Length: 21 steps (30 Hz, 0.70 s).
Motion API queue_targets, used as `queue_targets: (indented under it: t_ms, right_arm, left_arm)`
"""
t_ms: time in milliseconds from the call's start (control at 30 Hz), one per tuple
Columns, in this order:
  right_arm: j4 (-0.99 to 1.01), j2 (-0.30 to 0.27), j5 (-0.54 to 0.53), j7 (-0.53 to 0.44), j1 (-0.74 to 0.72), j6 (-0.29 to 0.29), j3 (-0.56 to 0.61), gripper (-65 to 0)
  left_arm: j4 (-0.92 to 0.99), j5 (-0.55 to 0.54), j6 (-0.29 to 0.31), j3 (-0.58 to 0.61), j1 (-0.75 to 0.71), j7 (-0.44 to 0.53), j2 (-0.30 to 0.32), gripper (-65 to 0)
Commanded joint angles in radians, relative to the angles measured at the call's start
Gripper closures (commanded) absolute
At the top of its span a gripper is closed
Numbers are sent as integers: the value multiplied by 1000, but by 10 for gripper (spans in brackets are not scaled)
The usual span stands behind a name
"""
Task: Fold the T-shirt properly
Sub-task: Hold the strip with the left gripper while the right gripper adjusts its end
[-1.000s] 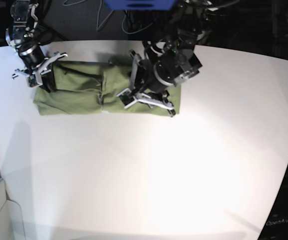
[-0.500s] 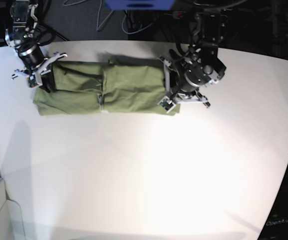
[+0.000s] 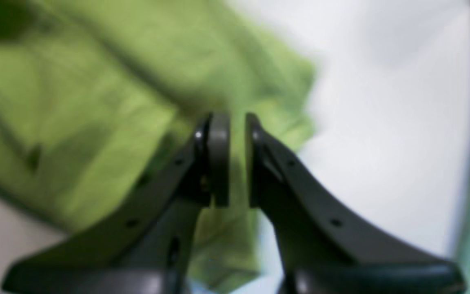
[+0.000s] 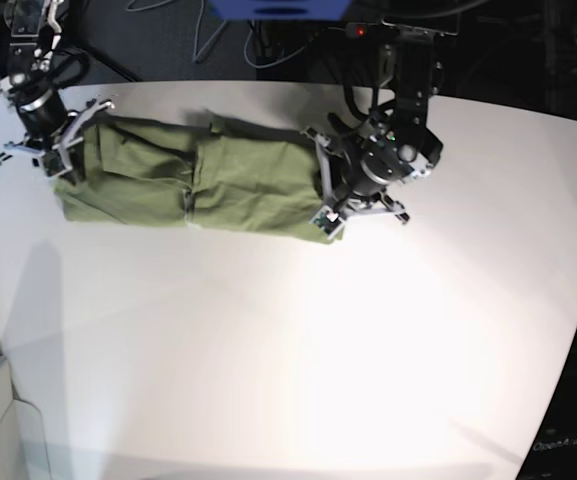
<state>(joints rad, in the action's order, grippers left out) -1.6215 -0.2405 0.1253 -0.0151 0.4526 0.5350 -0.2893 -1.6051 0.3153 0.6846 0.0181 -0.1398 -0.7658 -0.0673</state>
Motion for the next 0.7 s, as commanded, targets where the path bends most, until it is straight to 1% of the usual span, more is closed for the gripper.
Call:
queue_targets:
  t_ms: [0,133,300,333,367,400,433,533,567,600,667]
  right_arm:
    - [-49,-7,-14,-33,4,0,-24,-58]
    - [-136,23,-14,-33,16,0,-70,-61]
    - [-173,77,-17,-29,22,0,-77,-65]
    - [-176,86,-19,-12,31,0,-84,-73]
    - [-187,100,-20,11,36,1,-87,-96]
    - [-198,119,-20,33,36,4,-87,-136]
    - [-205,137,-20,43,36,21,-87,-186]
    - [-205,183,-20,50,24,109,-106,-312]
    - [-205,206,-20,50,13,135,-116,-342]
    - [-204,223,-19,50,7,152,-129,-360]
    - [-201,247,-19,50,-7,163,-153,-383]
  left_arm:
    - [-2,3,14,-17,-8,-30,-4,-78]
    - [-2,3,14,-56,-27,-21,-4,-78]
    - [-2,8,14,-70,-39,-21,-4,-78]
    - [-2,8,14,-70,-39,-21,-4,-78]
    - [-2,8,14,-70,-39,-21,-4,-78]
    - [-2,9,14,-70,-40,-21,-2,-78]
    - [-2,11,14,-70,-40,-21,-2,-78]
    - [-2,3,14,-70,-48,-21,11,-78]
    - [-2,3,14,-70,-53,-21,11,-78]
    - [-2,3,14,-70,-54,-21,11,-78]
    - [-2,5,14,-70,-54,-21,17,-78]
